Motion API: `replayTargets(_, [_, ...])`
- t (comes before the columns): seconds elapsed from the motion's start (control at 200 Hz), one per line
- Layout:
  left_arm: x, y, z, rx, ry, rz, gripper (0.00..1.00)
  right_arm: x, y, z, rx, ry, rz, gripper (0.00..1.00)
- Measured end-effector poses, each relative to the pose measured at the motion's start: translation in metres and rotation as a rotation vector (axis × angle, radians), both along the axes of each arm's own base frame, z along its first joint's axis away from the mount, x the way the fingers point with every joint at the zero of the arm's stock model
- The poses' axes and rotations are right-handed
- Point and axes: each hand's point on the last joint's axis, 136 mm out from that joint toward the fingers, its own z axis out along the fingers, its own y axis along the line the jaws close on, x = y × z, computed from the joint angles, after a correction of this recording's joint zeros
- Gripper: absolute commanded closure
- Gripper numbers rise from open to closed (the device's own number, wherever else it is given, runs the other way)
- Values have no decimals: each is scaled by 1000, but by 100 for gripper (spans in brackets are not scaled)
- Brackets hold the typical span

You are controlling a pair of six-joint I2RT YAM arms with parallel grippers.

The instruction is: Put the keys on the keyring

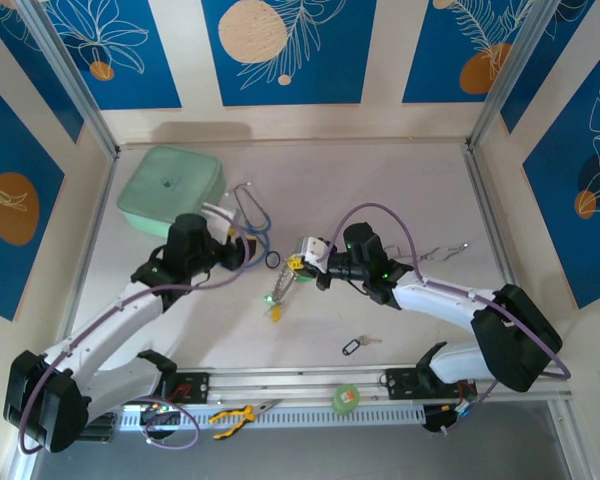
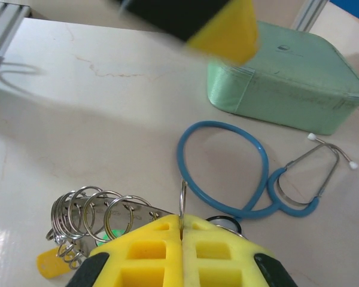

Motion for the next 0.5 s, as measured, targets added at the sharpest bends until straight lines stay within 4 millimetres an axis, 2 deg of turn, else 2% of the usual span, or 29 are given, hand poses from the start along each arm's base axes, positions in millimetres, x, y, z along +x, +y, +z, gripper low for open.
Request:
replayTargets(0.08, [-16,-13,-11,91,-99,-195,60,-2,-2,4,-5,2,29,100])
replayTargets(0.19, [-33,-29,-3,150,-272,-411,70,-6,-3,5,-20,-12,74,100])
replayTargets(0.35, [-49,-48,11,160,-459,-590,68,-14,-3,6,-45,-16,134,100])
replayTargets(0.5, [-62,-60,3,176,-510,-724,60,-16,1,17,-46,-33,174,100])
